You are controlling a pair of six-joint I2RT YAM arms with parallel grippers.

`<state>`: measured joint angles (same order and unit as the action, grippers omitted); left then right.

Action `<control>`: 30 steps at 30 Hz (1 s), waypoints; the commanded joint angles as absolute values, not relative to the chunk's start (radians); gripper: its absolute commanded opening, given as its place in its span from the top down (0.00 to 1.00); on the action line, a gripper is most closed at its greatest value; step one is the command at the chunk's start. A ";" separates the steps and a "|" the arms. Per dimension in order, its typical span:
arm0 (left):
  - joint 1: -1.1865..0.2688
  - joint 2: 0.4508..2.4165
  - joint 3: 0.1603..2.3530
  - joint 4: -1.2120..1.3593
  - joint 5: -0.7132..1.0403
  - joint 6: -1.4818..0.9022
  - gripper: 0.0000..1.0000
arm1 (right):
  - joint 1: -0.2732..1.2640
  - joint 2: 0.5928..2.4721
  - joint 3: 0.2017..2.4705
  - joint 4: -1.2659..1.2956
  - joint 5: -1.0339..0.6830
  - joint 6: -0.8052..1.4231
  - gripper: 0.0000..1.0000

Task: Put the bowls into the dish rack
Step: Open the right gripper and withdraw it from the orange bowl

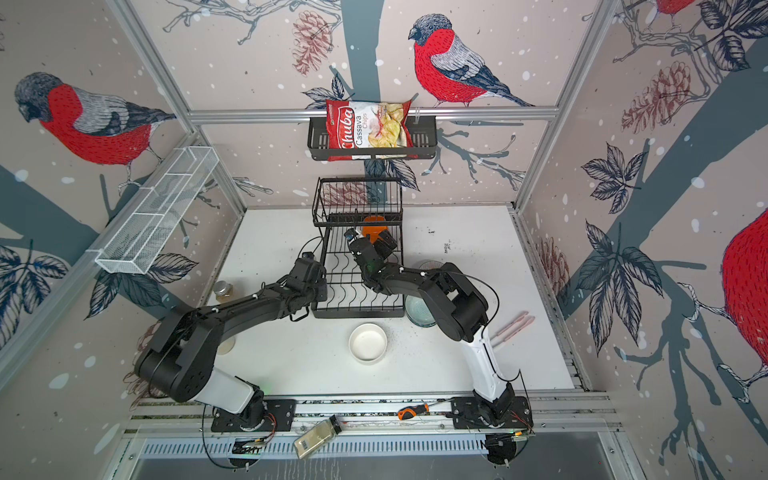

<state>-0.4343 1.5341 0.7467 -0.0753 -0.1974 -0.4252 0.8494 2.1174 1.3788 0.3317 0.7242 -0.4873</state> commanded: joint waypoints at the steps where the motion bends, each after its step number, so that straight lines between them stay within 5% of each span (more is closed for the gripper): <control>1: -0.433 1.546 0.741 -0.198 -0.181 -0.482 1.00 | 0.870 2.074 1.338 0.323 0.695 -0.431 0.00; 20: -0.432 1.525 0.773 -0.201 -0.193 -0.477 0.98 | 0.955 1.818 1.215 -0.063 0.470 -0.018 0.01; 30: -0.432 1.519 0.820 -0.231 -0.213 -0.459 0.71 | 0.948 1.642 1.165 -0.228 0.308 0.156 0.01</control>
<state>-0.4335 1.5234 0.8040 -0.2024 -0.2028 -0.4561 0.9512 1.6688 1.1679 -0.1562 0.3714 0.0799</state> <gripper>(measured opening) 0.286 0.993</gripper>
